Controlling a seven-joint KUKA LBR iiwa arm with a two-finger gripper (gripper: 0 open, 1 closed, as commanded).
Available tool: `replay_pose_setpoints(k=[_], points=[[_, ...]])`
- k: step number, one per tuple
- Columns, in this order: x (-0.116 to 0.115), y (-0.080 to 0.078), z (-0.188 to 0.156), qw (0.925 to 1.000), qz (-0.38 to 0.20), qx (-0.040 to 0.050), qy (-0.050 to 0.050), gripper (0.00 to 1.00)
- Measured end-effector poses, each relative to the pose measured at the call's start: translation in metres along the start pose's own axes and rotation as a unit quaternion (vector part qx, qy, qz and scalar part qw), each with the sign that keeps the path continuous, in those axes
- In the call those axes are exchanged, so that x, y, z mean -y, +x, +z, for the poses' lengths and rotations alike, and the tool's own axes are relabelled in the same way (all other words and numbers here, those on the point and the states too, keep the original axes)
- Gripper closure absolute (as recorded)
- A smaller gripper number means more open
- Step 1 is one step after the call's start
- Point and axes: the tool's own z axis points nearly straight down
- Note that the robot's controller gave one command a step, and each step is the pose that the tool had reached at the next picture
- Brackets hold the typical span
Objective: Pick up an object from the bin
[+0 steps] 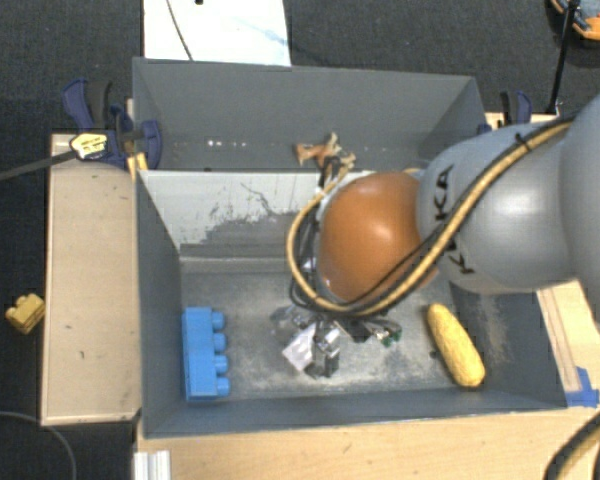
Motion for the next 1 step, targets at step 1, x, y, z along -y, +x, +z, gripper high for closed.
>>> replay_pose_setpoints(k=[1], points=[[0.0003,-0.0005,-0.021,1.0,0.002,0.0027,0.001,1.0]])
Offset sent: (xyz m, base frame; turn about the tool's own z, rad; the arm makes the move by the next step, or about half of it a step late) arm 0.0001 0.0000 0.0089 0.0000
